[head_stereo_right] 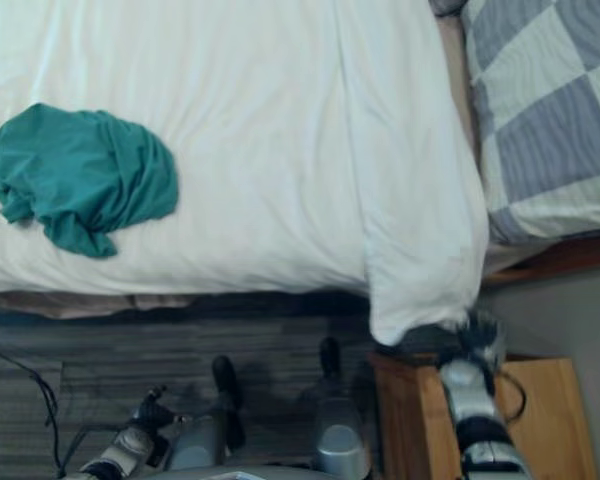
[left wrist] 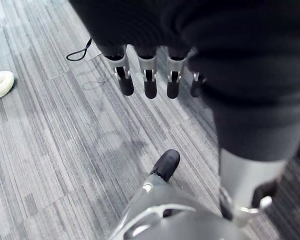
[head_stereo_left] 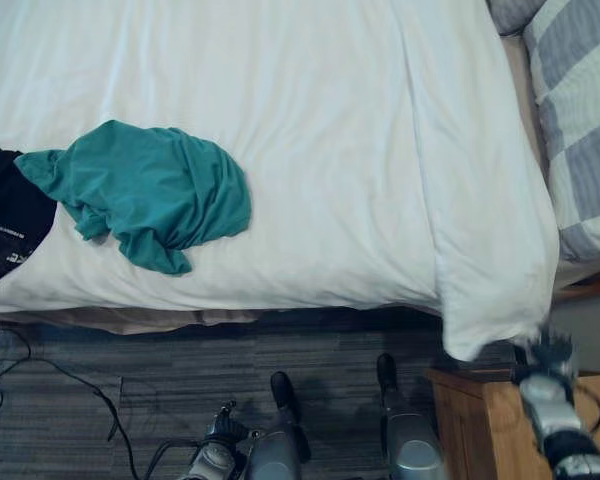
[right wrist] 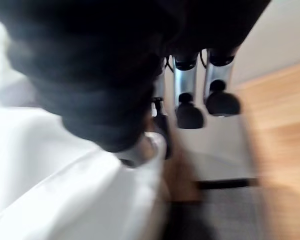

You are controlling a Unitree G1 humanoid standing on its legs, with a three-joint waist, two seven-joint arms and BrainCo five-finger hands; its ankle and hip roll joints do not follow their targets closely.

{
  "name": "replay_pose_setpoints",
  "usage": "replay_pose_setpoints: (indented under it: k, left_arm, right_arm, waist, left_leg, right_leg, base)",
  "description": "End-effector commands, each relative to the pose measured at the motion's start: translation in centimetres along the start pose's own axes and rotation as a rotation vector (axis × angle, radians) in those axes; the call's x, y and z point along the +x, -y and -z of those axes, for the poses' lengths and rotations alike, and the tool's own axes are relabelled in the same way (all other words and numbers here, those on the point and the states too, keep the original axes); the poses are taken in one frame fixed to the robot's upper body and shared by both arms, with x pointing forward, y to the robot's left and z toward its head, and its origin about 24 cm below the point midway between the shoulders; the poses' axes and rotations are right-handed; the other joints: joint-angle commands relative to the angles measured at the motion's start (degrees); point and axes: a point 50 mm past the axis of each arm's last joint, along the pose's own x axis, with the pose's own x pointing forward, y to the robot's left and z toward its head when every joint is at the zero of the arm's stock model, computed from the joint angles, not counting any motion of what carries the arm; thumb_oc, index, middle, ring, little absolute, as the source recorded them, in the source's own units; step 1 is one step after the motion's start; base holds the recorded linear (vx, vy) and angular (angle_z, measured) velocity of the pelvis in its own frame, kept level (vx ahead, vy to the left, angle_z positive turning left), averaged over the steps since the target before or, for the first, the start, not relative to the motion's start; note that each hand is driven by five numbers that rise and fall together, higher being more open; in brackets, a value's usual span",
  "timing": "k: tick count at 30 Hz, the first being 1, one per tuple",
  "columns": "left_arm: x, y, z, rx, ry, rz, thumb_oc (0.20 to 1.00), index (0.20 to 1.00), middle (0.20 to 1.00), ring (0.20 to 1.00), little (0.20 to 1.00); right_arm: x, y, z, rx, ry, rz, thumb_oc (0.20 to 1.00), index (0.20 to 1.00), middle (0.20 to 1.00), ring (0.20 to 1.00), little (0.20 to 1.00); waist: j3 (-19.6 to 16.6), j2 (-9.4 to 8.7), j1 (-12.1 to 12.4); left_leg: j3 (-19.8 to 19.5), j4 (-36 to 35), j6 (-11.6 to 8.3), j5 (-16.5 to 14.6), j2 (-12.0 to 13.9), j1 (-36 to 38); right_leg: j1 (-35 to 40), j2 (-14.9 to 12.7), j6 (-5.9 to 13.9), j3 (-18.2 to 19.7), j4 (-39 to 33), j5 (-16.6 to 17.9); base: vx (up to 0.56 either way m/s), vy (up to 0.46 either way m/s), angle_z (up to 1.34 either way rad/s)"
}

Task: Tidy up the quilt and then pick up the clothes from the bed and put them into the laundry hamper.

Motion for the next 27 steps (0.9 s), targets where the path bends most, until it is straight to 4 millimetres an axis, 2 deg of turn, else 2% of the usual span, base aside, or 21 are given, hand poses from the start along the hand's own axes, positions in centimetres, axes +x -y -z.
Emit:
replay_pose_setpoints:
  k: [1, 3, 4, 5, 6, 8, 12, 13, 14, 15, 16, 17, 18, 19, 20, 21, 23, 24, 25, 26, 27]
  left_arm:
    - [0.4, -0.5, -0.7, 0.083, -0.021, -0.025, 1.000, 1.000, 1.000, 1.000, 1.000]
    - [0.5, -1.0, -0.9, 0.086, -0.015, -0.037, 1.000, 1.000, 1.000, 1.000, 1.000]
    - [0.5, -0.9, -0.9, 0.086, -0.016, -0.037, 1.000, 1.000, 1.000, 1.000, 1.000]
    - [0.5, -1.1, -0.9, 0.087, -0.014, -0.042, 1.000, 1.000, 1.000, 1.000, 1.000]
    - [0.5, -1.5, -0.9, 0.085, -0.007, -0.053, 1.000, 1.000, 1.000, 1.000, 1.000]
    - [0.5, -1.5, -0.7, 0.087, -0.010, -0.054, 1.000, 1.000, 1.000, 1.000, 1.000]
    - [0.4, -1.4, -0.3, 0.098, -0.023, -0.050, 1.000, 1.000, 1.000, 1.000, 1.000]
    - [0.4, -1.4, 0.1, 0.087, -0.039, -0.048, 1.000, 1.000, 1.000, 1.000, 1.000]
    - [0.3, -1.4, 0.1, 0.088, -0.040, -0.048, 1.000, 1.000, 1.000, 1.000, 1.000]
    - [0.4, -1.4, 0.0, 0.094, -0.040, -0.051, 1.000, 1.000, 1.000, 1.000, 1.000]
    - [0.5, -1.2, -0.5, 0.110, -0.032, -0.046, 1.000, 1.000, 1.000, 1.000, 1.000]
    - [0.5, -1.3, -0.5, 0.110, -0.033, -0.047, 1.000, 1.000, 1.000, 1.000, 1.000]
    - [0.6, -1.1, -1.3, 0.123, -0.015, -0.046, 1.000, 1.000, 1.000, 1.000, 1.000]
    - [0.6, -1.1, -1.3, 0.122, -0.015, -0.048, 1.000, 1.000, 1.000, 1.000, 1.000]
    - [0.7, -1.3, -2.0, 0.129, -0.002, -0.053, 1.000, 1.000, 1.000, 1.000, 1.000]
    - [0.8, -1.4, -2.4, 0.126, 0.004, -0.055, 1.000, 1.000, 1.000, 1.000, 1.000]
    - [0.8, -1.1, -2.9, 0.139, 0.025, -0.044, 1.000, 1.000, 1.000, 1.000, 1.000]
    - [0.8, -1.2, -2.7, 0.139, 0.021, -0.044, 1.000, 1.000, 1.000, 1.000, 1.000]
    - [0.7, -1.2, -1.6, 0.124, -0.012, -0.043, 1.000, 1.000, 1.000, 1.000, 1.000]
    - [0.7, -1.2, -1.6, 0.124, -0.012, -0.043, 1.000, 1.000, 1.000, 1.000, 1.000]
    - [0.5, -0.5, -0.9, 0.097, -0.026, -0.031, 1.000, 1.000, 1.000, 1.000, 1.000]
  right_arm:
    - [-0.6, 1.5, 5.4, -0.031, -0.250, 0.023, 1.000, 1.000, 1.000, 1.000, 1.000]
    - [-1.3, 2.6, 8.0, -0.040, -0.359, 0.041, 1.000, 1.000, 1.000, 1.000, 1.000]
    - [-1.3, 2.7, 8.0, -0.039, -0.359, 0.041, 1.000, 1.000, 1.000, 1.000, 1.000]
    - [-1.4, 3.6, 9.1, -0.032, -0.402, 0.059, 1.000, 1.000, 1.000, 1.000, 1.000]
    - [-1.3, 5.7, 10.1, -0.022, -0.439, 0.110, 1.000, 1.000, 1.000, 1.000, 1.000]
    - [-0.3, 8.1, 9.6, 0.015, -0.397, 0.169, 1.000, 1.000, 1.000, 1.000, 1.000]
    - [0.0, 8.3, 8.7, 0.007, -0.337, 0.150, 1.000, 1.000, 1.000, 1.000, 1.000]
    - [0.2, 6.6, 6.1, 0.000, -0.192, 0.072, 1.000, 1.000, 1.000, 1.000, 1.000]
    - [0.2, 6.6, 6.1, -0.001, -0.193, 0.071, 1.000, 1.000, 1.000, 1.000, 1.000]
    - [-0.2, 5.4, 5.6, 0.001, -0.162, 0.027, 1.000, 1.000, 1.000, 1.000, 1.000]
    - [-1.0, 2.6, 5.2, -0.006, -0.146, -0.069, 1.000, 1.000, 1.000, 1.000, 1.000]
    - [-1.0, 2.6, 5.1, -0.006, -0.145, -0.070, 1.000, 1.000, 1.000, 1.000, 1.000]
    - [-2.0, -0.5, 5.0, -0.039, -0.156, -0.175, 1.000, 1.000, 1.000, 1.000, 1.000]
    - [-2.0, -0.6, 4.9, -0.038, -0.155, -0.176, 1.000, 1.000, 1.000, 1.000, 1.000]
    - [-2.8, -2.8, 4.9, -0.069, -0.168, -0.258, 1.000, 1.000, 1.000, 1.000, 1.000]
    - [-3.2, -4.1, 4.5, -0.091, -0.168, -0.305, 1.000, 1.000, 1.000, 1.000, 1.000]
    - [-4.7, -6.7, 4.1, -0.154, -0.138, -0.433, 1.000, 1.000, 1.000, 1.000, 1.000]
    - [-5.4, -7.6, 4.0, -0.161, -0.130, -0.476, 1.000, 1.000, 1.000, 1.000, 1.000]
    - [-6.8, -8.7, 4.8, -0.191, -0.142, -0.539, 1.000, 1.000, 1.000, 1.000, 1.000]
    - [-6.8, -8.7, 4.8, -0.191, -0.142, -0.539, 1.000, 1.000, 1.000, 1.000, 1.000]
    - [-7.9, -9.9, 4.9, -0.193, -0.162, -0.585, 1.000, 1.000, 1.000, 1.000, 1.000]
  waist:
    - [-1.41, 0.77, -0.50]
    - [-1.65, 0.40, -0.94]
    - [-1.63, 0.40, -0.90]
    - [-1.80, 0.21, -1.16]
    - [-2.15, -0.45, -1.78]
    - [-2.71, -1.49, -2.18]
    - [-3.21, -2.31, -2.26]
    - [-4.04, -3.56, -2.40]
    - [-4.10, -3.62, -2.39]
    - [-4.41, -4.10, -2.52]
    - [-4.69, -4.55, -2.25]
    - [-4.64, -4.64, -2.30]
    - [-3.72, -4.64, -1.88]
    - [-3.78, -4.75, -1.89]
    - [-2.99, -4.56, -1.28]
    - [-2.41, -4.09, -0.41]
    - [-2.16, -2.61, 0.40]
    - [-1.84, -1.77, 0.13]
    - [-2.16, -1.10, 1.17]
    - [-2.13, -1.10, 1.16]
    - [-2.68, -1.06, 2.53]
  left_leg:
    - [2.54, 0.12, -2.45, -3.52, 3.62, 4.25]
    - [2.87, 0.12, -2.47, -3.77, 3.68, 4.73]
    - [2.89, 0.12, -2.47, -3.78, 3.67, 4.78]
    - [3.06, 0.12, -2.49, -3.89, 3.70, 5.07]
    - [3.33, 0.12, -2.54, -4.12, 3.73, 5.51]
    - [3.78, 0.12, -2.54, -4.39, 3.83, 6.03]
    - [4.23, 0.12, -2.45, -4.71, 3.80, 6.47]
    - [4.74, 0.12, -1.93, -5.25, 3.36, 7.44]
    - [4.77, 0.12, -1.91, -5.25, 3.32, 7.42]
    - [5.13, 0.12, -1.65, -5.49, 2.96, 7.72]
    - [5.06, 0.12, -0.66, -6.26, 1.82, 8.05]
    - [5.04, 0.12, -0.61, -6.27, 1.75, 8.08]
    - [4.66, 0.12, 0.15, -6.23, 0.84, 8.46]
    - [4.70, 0.12, 0.18, -6.08, 0.77, 8.27]
    - [4.86, 0.12, 0.36, -5.92, 0.85, 7.70]
    - [5.15, 0.12, 0.71, -6.04, 0.90, 7.13]
    - [5.29, 0.12, 1.35, -5.41, 0.59, 6.05]
    - [5.40, 0.12, 1.78, -5.00, 0.45, 5.94]
    - [5.36, 0.12, 2.47, -5.50, -0.97, 6.11]
    - [5.35, 0.12, 2.46, -5.50, -0.97, 6.14]
    - [3.61, 0.12, 3.22, -6.02, -4.46, 6.50]
  right_leg:
    - [-1.12, -1.59, 3.94, 1.08, 0.25, -3.46]
    - [-0.88, -1.54, 4.00, 1.14, 0.25, -3.56]
    - [-0.84, -1.55, 4.00, 1.16, 0.25, -3.58]
    - [-0.66, -1.55, 4.05, 1.15, 0.25, -3.62]
    - [-0.42, -1.45, 4.14, 1.14, 0.25, -3.64]
    - [-0.07, -1.43, 4.43, 0.94, 0.25, -3.54]
    - [0.27, -1.40, 4.69, 0.88, 0.25, -3.44]
    - [0.92, -1.72, 5.15, 0.96, 0.25, -3.04]
    - [0.89, -1.75, 5.17, 0.99, 0.25, -3.03]
    - [1.04, -2.03, 5.50, 1.08, 0.25, -2.72]
    - [1.28, -2.82, 6.16, 0.98, 0.25, -1.62]
    - [1.32, -2.89, 6.20, 0.97, 0.25, -1.64]
    - [0.49, -3.35, 7.38, 1.16, 2.82, 1.05]
    - [0.26, -3.39, 7.38, 1.25, 2.83, 1.18]
    - [-1.75, -3.24, 7.63, 0.68, 5.40, 2.44]
    - [-3.46, -3.28, 7.63, -1.29, 7.97, 2.30]
    - [-4.96, -0.85, 6.45, -5.24, 15.28, -2.82]
    - [-5.69, 2.39, 5.78, -4.84, 19.61, -6.01]
    - [-3.84, 5.44, 3.00, -5.48, 19.28, -10.38]
    - [-3.78, 5.45, 3.00, -5.50, 19.25, -10.37]
    - [2.10, 5.94, 0.08, -4.49, 11.18, -10.90]
  base:
    - [0.02, 0.018, -0.09]
    - [0.01, 0.006, 0.02]
    - [0.00, 0.000, 0.00]
    - [0.03, 0.032, -0.04]
    - [0.04, 0.048, -0.07]
    - [0.02, 0.057, -0.07]
    - [0.00, 0.074, -0.15]
    - [0.00, 0.130, -0.04]
    - [-0.02, 0.197, -0.03]
    - [-0.04, 0.212, -0.03]
    - [-0.04, 0.214, 0.00]
    - [-0.08, 0.259, 0.05]
    - [-0.06, 0.113, 0.06]
    - [-0.13, 0.142, 0.11]
    - [-0.17, 0.083, 0.08]
    - [-0.23, 0.186, 0.05]
    - [-0.21, 0.291, 0.00]
    - [-0.15, 0.343, 0.14]
    - [-0.09, 0.237, 0.21]
    - [0.01, 0.196, 0.02]
    - [0.03, 0.136, -0.01]
